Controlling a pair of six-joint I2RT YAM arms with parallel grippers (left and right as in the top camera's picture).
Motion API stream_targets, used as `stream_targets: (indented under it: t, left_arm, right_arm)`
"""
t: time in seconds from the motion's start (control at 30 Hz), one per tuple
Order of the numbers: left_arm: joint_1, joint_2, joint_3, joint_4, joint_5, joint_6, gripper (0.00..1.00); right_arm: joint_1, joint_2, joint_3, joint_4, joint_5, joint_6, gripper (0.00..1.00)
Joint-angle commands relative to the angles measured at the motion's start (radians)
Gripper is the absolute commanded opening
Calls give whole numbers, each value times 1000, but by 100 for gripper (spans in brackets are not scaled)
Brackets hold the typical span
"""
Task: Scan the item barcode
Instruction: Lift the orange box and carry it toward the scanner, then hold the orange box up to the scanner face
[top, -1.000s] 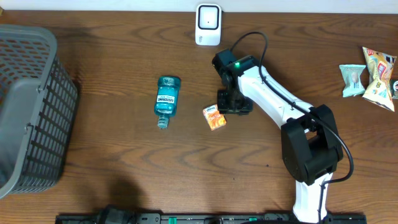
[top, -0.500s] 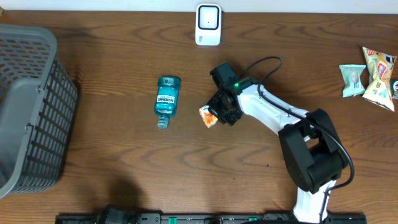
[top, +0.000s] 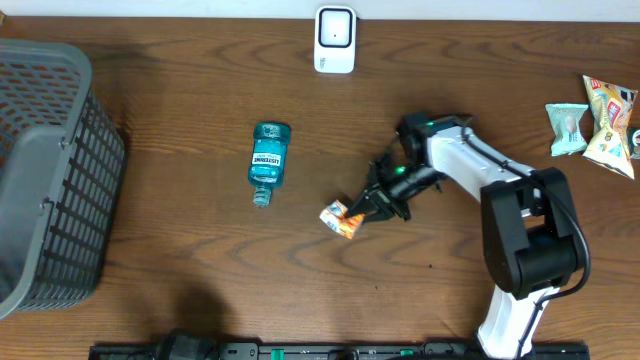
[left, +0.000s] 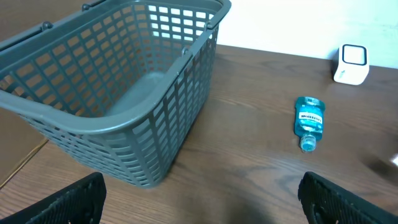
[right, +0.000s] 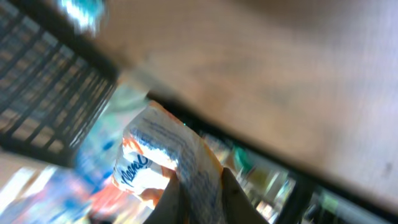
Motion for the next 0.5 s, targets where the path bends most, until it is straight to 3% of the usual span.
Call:
stream_targets:
  t: [0.0, 0.17, 0.27, 0.33, 0.37, 0.4, 0.47]
  left_arm:
    - [0, 6, 2, -78, -6, 17, 98]
    - [0, 6, 2, -78, -6, 17, 98]
    - [0, 6, 2, -78, -6, 17, 98]
    - [0, 6, 2, -78, -6, 17, 98]
    - [0, 6, 2, -78, -6, 17, 98]
    - [0, 6, 2, -78, -6, 17, 98]
    - [0, 6, 2, -78, -6, 17, 98]
  right_arm:
    - [-31, 3, 2, -139, -145, -137, 3]
    - [-39, 3, 2, -347, -163, -247, 1]
    - [-39, 3, 2, -348, -162, -330, 2]
    - [-39, 3, 2, -277, -158, -435, 1]
    - [-39, 3, 2, -166, -151, -584, 1]
    - [-39, 3, 2, -115, -148, -638, 1]
    - [-52, 3, 19, 57, -87, -601, 2]
